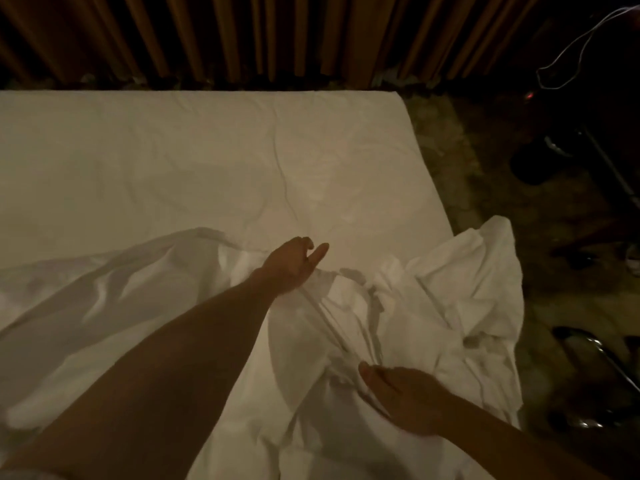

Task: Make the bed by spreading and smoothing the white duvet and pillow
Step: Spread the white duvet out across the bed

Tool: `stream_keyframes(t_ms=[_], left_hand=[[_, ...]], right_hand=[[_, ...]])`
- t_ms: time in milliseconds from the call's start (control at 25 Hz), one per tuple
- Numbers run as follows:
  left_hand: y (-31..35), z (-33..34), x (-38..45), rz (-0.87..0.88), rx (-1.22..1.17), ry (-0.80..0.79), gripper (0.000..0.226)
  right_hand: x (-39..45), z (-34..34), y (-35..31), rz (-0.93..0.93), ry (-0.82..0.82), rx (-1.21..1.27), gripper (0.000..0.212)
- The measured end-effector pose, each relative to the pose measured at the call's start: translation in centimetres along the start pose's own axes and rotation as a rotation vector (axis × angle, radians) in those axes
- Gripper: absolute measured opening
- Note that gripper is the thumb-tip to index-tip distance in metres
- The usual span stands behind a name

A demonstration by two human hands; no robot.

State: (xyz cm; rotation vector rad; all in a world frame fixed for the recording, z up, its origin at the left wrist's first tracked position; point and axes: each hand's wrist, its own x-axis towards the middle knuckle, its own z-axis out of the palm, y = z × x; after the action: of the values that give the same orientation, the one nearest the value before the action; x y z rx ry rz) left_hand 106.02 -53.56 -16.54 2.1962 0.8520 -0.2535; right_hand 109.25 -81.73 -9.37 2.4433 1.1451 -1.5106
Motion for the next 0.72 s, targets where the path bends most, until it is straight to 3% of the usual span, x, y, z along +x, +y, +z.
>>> stream_keyframes(t_ms=[80, 160, 240, 320, 440, 600, 720], left_hand=[[1.5, 1.3, 1.2, -0.019, 0.018, -0.049, 0.07], [2.0, 3.3, 1.8, -0.062, 0.162, -0.184, 0.07], [1.5, 5.9, 1.9, -0.207, 0.226, -0.252, 0.074], [0.5, 8.2, 1.5, -0.415, 0.134, -0.25, 0.084], [-0.5, 11.0, 1.5, -0.503, 0.129, -0.241, 0.083], [-1.3, 12.7, 2.2, -0.192, 0.335, -0.086, 0.063], [-2.1, 14.0, 2.8, -0.15, 0.34, 0.003, 0.076]], right_hand=[[-0.5, -1.7, 0.7, 0.09, -0.063, 0.149, 0.119], [0.8, -4.6, 1.4, 0.086, 0.139, 0.295, 0.103], [4.3, -8.5, 2.7, -0.021, 0.454, 0.147, 0.097], [9.6, -11.5, 4.3, -0.064, 0.59, -0.129, 0.096], [17.9, -12.4, 5.3, -0.116, 0.52, -0.388, 0.105], [24.4, -8.8, 5.9, -0.25, 0.376, -0.354, 0.071], [25.0, -6.2, 8.5, -0.216, 0.264, -0.426, 0.088]])
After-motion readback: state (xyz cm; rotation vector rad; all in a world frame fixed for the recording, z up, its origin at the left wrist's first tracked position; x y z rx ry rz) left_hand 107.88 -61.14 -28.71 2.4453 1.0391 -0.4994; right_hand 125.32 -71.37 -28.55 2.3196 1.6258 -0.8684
